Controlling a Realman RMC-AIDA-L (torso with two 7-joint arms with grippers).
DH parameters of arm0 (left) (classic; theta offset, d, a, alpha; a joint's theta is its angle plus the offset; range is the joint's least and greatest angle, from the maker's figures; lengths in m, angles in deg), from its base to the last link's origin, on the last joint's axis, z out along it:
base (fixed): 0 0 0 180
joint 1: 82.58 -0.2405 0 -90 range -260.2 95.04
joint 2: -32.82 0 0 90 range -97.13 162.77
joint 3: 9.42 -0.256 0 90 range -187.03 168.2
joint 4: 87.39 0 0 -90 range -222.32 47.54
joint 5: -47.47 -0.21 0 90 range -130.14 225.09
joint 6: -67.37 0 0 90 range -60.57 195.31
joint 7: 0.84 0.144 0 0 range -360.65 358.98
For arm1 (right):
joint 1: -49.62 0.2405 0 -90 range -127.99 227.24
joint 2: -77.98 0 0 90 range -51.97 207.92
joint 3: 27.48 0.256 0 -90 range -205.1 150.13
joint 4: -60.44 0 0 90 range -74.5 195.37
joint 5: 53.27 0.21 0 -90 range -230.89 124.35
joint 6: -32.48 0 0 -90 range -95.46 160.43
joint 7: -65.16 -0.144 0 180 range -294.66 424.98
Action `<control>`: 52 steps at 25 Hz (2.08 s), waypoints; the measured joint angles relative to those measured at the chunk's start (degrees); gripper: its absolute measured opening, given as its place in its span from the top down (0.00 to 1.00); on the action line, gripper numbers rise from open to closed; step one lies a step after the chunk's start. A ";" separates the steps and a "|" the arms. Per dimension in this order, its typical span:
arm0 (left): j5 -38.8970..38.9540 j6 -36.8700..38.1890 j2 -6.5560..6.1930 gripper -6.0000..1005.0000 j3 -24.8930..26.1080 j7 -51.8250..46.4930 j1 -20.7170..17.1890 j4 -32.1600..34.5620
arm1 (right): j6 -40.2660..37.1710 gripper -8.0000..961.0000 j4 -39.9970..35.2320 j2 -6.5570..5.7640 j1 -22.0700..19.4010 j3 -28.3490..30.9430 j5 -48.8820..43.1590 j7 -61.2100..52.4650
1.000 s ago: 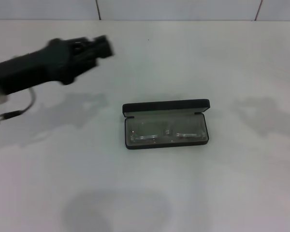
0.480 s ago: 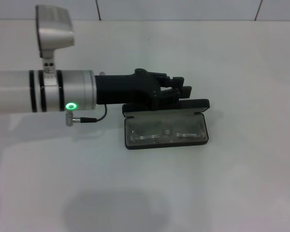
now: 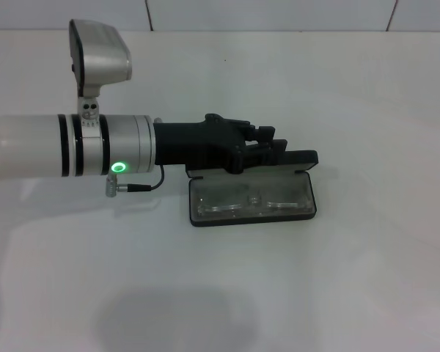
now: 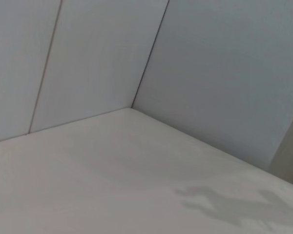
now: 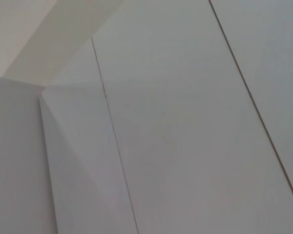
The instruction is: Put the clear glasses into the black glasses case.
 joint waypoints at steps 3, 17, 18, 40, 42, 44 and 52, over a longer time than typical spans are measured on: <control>-0.20 -0.63 -0.02 0.71 0.00 0.00 0.09 -0.26 | 0.06 0.69 0.41 -0.14 0.44 -0.05 -1.25 0.31; 0.15 -0.81 0.09 0.80 0.00 1.20 -0.03 -0.76 | 0.35 0.69 1.99 -0.18 1.11 0.03 -2.20 2.10; 0.16 -0.87 0.10 0.81 0.00 1.21 -0.03 -0.79 | 0.39 0.69 2.15 -0.18 1.11 0.03 -2.21 2.27; -0.16 -3.12 0.17 0.84 -3.24 1.66 0.15 -3.05 | 0.56 0.69 5.12 -0.59 1.65 0.05 -3.65 4.65; -0.02 -3.01 0.19 0.84 -4.09 1.66 -0.01 -3.08 | 0.55 0.69 5.32 -0.58 1.65 0.03 -3.70 4.65; -0.03 -2.95 0.27 0.84 -4.43 1.92 -0.36 -3.20 | 0.53 0.69 5.77 -0.56 1.65 -0.05 -3.74 4.65; 0.52 -3.11 0.37 0.84 -5.06 4.42 -0.80 -5.63 | 0.29 0.68 6.65 -0.64 1.67 -0.82 -3.79 4.77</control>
